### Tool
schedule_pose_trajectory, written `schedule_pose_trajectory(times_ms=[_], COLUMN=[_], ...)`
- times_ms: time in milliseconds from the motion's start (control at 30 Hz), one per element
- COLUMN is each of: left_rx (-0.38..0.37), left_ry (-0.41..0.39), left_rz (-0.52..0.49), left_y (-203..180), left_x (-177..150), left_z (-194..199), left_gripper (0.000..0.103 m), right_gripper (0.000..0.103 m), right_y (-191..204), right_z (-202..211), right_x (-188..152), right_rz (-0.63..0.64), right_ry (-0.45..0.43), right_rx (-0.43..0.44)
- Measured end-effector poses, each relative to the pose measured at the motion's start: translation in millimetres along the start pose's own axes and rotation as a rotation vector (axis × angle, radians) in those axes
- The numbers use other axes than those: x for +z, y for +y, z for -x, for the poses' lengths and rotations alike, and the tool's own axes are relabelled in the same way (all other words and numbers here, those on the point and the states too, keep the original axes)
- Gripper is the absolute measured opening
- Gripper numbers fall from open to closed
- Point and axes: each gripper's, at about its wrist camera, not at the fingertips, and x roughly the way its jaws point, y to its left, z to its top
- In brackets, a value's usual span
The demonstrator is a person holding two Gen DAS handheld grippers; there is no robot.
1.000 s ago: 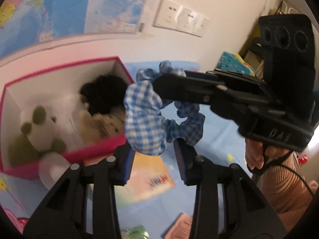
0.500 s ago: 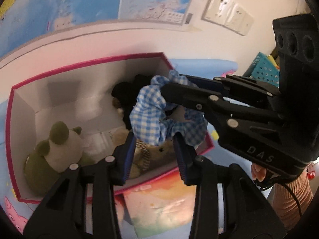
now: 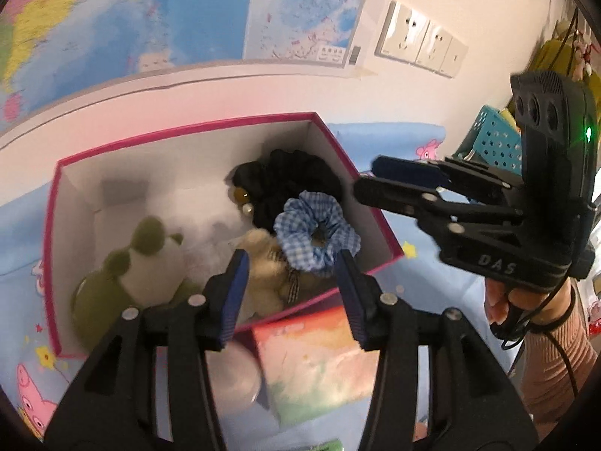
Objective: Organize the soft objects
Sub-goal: 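Carry the scrunchie into the pink box and open the right gripper, then move the right gripper to the white-and-green medical tape package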
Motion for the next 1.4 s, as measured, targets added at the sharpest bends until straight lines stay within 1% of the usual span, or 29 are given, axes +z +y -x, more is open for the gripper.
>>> schedule_pose_trajectory(times_ms=[67, 200, 267, 400, 433, 500, 567, 600, 667, 733, 800, 933, 1067, 1167, 1267, 1333, 1400], left_rx=[0.001, 0.051, 0.065, 0.053, 0.062, 0.065, 0.067, 0.063, 0.058, 0.058, 0.056, 0.033, 0.012, -0.003, -0.027, -0.022, -0.024], left_ry=[-0.022, -0.074, -0.083, -0.076, -0.073, -0.056, -0.048, -0.044, -0.038, -0.036, -0.039, -0.048, -0.043, -0.028, -0.009, 0.011, 0.038], left_rz=[0.005, 0.033, 0.059, 0.112, 0.120, 0.130, 0.145, 0.151, 0.159, 0.155, 0.148, 0.140, 0.093, 0.055, 0.048, 0.040, 0.047], left_y=[6, 30, 45, 72, 76, 83, 88, 90, 92, 91, 87, 80, 62, 48, 38, 33, 30], left_x=[-5, -25, -34, -49, -52, -57, -61, -62, -65, -69, -71, -77, -93, -111, -130, -144, -159], left_z=[10, 37, 45, 51, 50, 47, 44, 42, 41, 41, 42, 49, 57, 62, 65, 64, 62], left_gripper=[0.050, 0.054, 0.054, 0.054, 0.054, 0.054, 0.054, 0.054, 0.054, 0.054, 0.054, 0.054, 0.055, 0.055, 0.056, 0.058, 0.058], right_gripper=[0.037, 0.038, 0.038, 0.038, 0.038, 0.038, 0.038, 0.035, 0.034, 0.032, 0.032, 0.033, 0.035, 0.037, 0.039, 0.043, 0.044], right_y=[4, 13, 17, 28, 31, 31, 25, 21, 15, 10, 5, 8, 19, 35, 53, 65, 75], right_z=[7, 18, 21, 22, 20, 14, 7, 5, 4, 1, 0, 3, 19, 34, 47, 50, 46], right_x=[-4, -21, -30, -48, -52, -55, -56, -56, -56, -56, -57, -60, -65, -74, -92, -106, -122], right_rz=[0.007, 0.024, 0.024, 0.054, 0.062, 0.068, 0.037, 0.021, -0.005, -0.019, -0.053, -0.053, -0.045, -0.012, 0.005, -0.002, -0.019], right_ry=[-0.003, 0.011, 0.022, 0.055, 0.066, 0.076, 0.081, 0.076, 0.076, 0.084, 0.086, 0.082, 0.074, 0.082, 0.120, 0.165, 0.229], right_rx=[0.020, 0.070, 0.101, 0.159, 0.156, 0.117, 0.104, 0.101, 0.097, 0.073, 0.084, 0.064, 0.115, 0.181, 0.279, 0.345, 0.401])
